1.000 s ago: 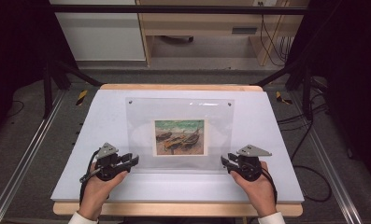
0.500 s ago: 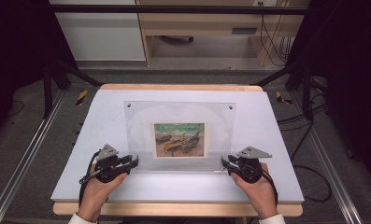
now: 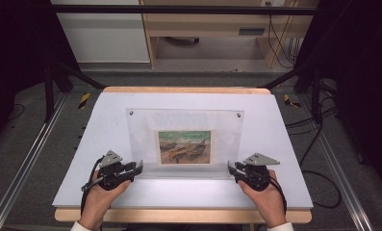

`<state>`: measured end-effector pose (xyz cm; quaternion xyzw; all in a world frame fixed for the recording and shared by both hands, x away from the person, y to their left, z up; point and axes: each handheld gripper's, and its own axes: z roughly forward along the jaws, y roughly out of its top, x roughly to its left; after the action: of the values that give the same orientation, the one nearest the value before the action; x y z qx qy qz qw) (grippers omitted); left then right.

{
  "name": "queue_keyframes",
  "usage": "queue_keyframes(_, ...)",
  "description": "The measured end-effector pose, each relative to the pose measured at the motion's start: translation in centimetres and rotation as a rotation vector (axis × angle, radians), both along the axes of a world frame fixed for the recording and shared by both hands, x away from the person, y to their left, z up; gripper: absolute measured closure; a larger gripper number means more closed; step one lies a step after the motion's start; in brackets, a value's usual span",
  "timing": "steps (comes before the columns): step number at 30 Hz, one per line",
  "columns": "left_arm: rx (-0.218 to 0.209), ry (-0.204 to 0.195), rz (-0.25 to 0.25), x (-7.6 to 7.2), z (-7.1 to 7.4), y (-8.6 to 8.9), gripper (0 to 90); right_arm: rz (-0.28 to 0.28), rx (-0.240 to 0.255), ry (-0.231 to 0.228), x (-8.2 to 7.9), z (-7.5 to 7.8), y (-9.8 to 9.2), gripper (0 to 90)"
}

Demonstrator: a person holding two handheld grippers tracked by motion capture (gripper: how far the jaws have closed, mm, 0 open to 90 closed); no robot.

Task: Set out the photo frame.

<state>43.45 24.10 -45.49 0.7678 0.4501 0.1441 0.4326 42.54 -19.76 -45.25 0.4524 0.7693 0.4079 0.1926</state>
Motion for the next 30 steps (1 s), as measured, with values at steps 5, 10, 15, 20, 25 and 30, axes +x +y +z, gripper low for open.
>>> queue_keyframes(5, 0.006, -0.002, -0.003, -0.05, -0.04, 0.00, 62.8, -0.001, 0.002, 0.004, -0.09, -0.04, 0.02, 66.3)
queue_keyframes(10, 0.014, 0.000, -0.008, -0.16, -0.11, -0.03, 62.8, 0.006, -0.008, 0.003, -0.17, -0.12, 0.00, 66.3)
queue_keyframes(15, 0.025, 0.003, -0.013, -0.30, -0.20, -0.09, 62.7, 0.009, -0.014, 0.008, -0.32, -0.20, 0.03, 66.4)
queue_keyframes(20, 0.038, 0.002, -0.019, -0.41, -0.29, -0.15, 62.6, 0.011, -0.019, 0.011, -0.46, -0.32, 0.05, 66.4)
queue_keyframes(25, 0.043, 0.001, -0.021, -0.49, -0.36, -0.19, 62.6, 0.013, -0.021, 0.016, -0.52, -0.37, 0.05, 66.5)
queue_keyframes(30, 0.047, 0.001, -0.023, -0.55, -0.42, -0.19, 62.5, 0.013, -0.019, 0.016, -0.59, -0.42, 0.07, 66.5)
